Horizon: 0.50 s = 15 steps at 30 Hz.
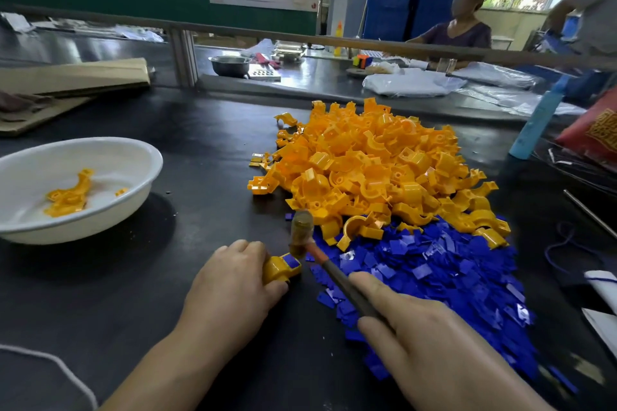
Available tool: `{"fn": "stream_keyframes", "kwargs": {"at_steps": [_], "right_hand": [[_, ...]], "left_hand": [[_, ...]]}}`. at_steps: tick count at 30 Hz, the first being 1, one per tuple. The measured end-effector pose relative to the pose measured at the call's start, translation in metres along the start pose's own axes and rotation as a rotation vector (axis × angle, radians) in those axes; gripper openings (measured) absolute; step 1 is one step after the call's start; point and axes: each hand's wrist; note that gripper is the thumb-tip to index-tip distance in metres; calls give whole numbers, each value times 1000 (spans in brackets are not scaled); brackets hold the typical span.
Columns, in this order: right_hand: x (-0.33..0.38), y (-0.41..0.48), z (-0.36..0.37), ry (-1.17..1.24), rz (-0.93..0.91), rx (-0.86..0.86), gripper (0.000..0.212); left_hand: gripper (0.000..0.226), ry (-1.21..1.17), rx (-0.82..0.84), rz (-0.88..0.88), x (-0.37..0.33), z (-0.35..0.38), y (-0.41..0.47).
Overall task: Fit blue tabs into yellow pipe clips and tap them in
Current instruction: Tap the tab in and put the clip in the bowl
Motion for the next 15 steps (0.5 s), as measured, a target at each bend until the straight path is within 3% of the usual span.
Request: {"fn": "stream_keyframes", "kwargs": {"at_steps": [4, 8, 13, 15], "right_hand": [[-13, -4, -15, -7, 22, -124, 41], [-40, 1, -25, -123, 162, -397, 45], [-66, 4, -21, -299, 349, -489, 51], [-73, 4, -20, -356, 380, -448, 52]], "left_hand": [[34, 0, 33, -8, -2, -4, 0], [30, -27, 67, -62, 0, -23, -1], [48, -78, -380, -242, 56, -70, 31], [60, 14, -446, -346, 90, -85, 58]]}}
Point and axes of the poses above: each hand's wrist, its own y-axis towards the middle knuckle, its own z-axis out of the palm, x = y × z, and after that the axes turned 1 degree about -x, right-handed
